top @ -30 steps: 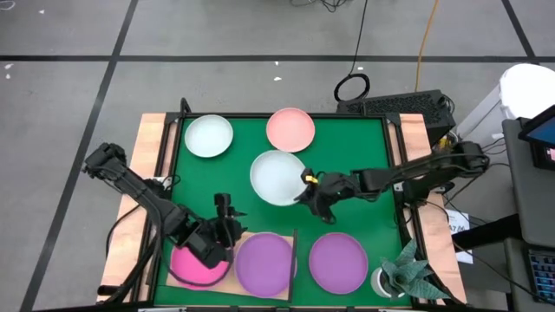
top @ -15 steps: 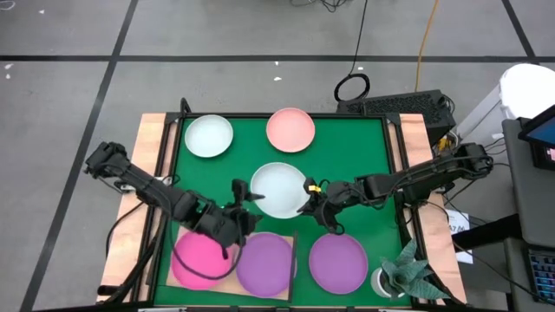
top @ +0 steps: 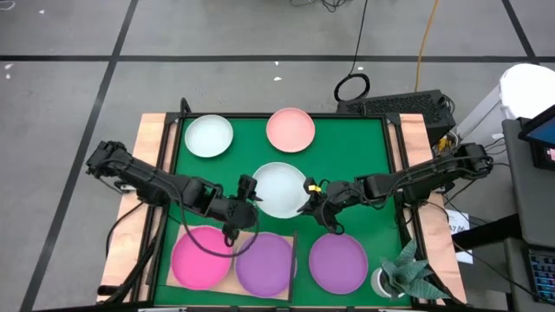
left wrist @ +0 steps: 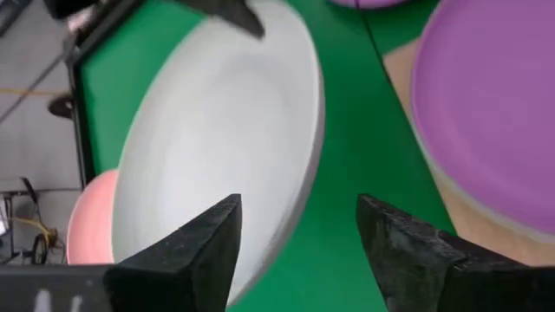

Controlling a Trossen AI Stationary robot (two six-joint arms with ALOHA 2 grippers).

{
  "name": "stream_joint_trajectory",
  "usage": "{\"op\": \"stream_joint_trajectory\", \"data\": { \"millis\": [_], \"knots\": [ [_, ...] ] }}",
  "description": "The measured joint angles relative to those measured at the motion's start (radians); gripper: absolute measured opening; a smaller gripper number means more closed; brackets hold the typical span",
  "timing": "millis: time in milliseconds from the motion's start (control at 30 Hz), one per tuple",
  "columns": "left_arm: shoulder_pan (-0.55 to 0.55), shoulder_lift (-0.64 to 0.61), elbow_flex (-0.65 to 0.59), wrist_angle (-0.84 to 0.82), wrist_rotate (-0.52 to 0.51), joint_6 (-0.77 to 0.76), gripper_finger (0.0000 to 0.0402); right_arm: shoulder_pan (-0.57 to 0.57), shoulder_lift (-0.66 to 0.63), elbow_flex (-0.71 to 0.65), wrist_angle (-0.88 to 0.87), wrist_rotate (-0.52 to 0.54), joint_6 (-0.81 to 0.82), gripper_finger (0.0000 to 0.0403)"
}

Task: Place and stack plates onto a shelf
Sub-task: Stack the bottom white plate on top of the pink plate on the shelf

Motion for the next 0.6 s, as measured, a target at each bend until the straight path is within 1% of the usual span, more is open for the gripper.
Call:
{"op": "stream_joint_trajectory", "data": {
  "millis": [200,367,533,600],
  "knots": [
    [0.027,0.000,0.000,-0.070,0.027,0.012,0.0207,0.000,0.000,0.000,-0.001,-0.002,-0.001,0.0004],
    [0.049,0.000,0.000,-0.069,0.034,0.037,0.0166,0.000,0.000,0.000,-0.001,-0.003,-0.002,0.0004],
    [0.077,0.007,0.000,-0.063,0.105,0.055,0.0123,0.000,0.000,0.000,-0.004,-0.012,-0.004,0.0004],
    [0.085,0.015,0.001,-0.058,0.121,0.085,0.0107,0.000,0.000,0.000,-0.003,-0.014,-0.004,0.0004]
  ]
}}
